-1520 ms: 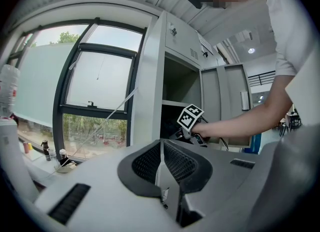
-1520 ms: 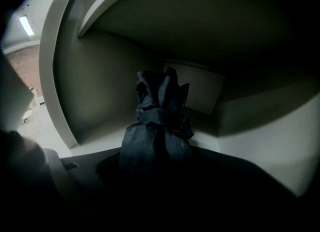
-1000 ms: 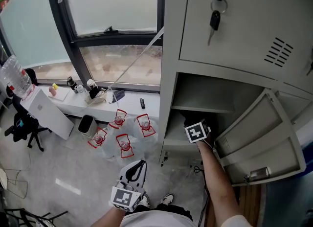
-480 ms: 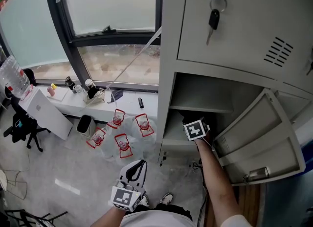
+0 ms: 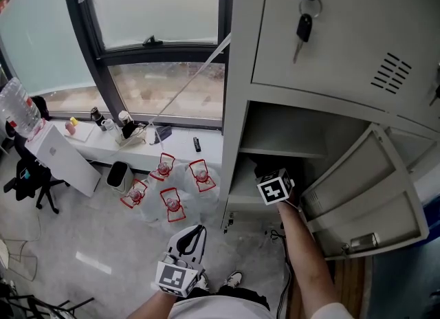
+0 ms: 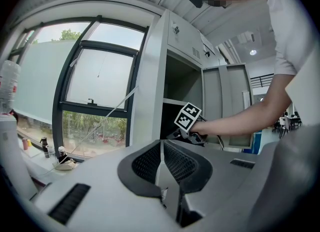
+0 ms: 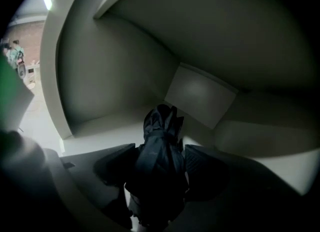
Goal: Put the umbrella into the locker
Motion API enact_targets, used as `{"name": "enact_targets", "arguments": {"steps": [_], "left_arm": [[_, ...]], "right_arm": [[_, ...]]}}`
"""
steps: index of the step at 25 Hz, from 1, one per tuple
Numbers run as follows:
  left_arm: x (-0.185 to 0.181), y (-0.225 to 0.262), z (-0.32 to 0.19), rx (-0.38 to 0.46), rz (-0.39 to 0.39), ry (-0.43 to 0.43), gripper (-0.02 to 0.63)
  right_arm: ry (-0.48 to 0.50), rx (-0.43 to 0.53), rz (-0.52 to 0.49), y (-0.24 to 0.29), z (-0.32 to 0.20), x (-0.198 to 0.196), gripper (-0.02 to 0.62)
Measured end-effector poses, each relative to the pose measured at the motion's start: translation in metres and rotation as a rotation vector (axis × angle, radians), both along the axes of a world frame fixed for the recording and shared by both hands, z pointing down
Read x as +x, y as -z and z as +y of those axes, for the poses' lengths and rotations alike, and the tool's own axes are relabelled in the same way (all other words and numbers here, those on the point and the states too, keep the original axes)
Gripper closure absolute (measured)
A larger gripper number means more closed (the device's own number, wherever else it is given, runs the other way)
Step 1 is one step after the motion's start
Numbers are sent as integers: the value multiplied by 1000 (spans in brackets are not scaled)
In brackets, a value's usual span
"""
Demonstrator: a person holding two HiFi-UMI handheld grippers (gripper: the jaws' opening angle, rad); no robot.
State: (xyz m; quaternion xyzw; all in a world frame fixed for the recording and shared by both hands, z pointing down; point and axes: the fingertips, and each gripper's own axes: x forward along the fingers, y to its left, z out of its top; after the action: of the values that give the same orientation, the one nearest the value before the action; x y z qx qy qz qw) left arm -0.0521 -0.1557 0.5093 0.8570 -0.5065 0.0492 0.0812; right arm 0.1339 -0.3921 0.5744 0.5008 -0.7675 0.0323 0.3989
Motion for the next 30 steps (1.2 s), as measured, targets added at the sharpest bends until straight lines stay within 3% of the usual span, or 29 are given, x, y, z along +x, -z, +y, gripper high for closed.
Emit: {"name": "enact_targets", "arguments": {"steps": [5, 15, 30], "left_arm": [[2, 2, 2, 5, 6, -17, 568], [2, 4, 13, 24, 8, -50, 568], [3, 10, 36, 47, 43, -84, 571]], "right_arm": [[-4, 71, -3, 13, 2, 2, 291], [-41, 73, -45, 26, 24, 6, 291], [-80, 164, -76, 63, 69, 18, 315]]}}
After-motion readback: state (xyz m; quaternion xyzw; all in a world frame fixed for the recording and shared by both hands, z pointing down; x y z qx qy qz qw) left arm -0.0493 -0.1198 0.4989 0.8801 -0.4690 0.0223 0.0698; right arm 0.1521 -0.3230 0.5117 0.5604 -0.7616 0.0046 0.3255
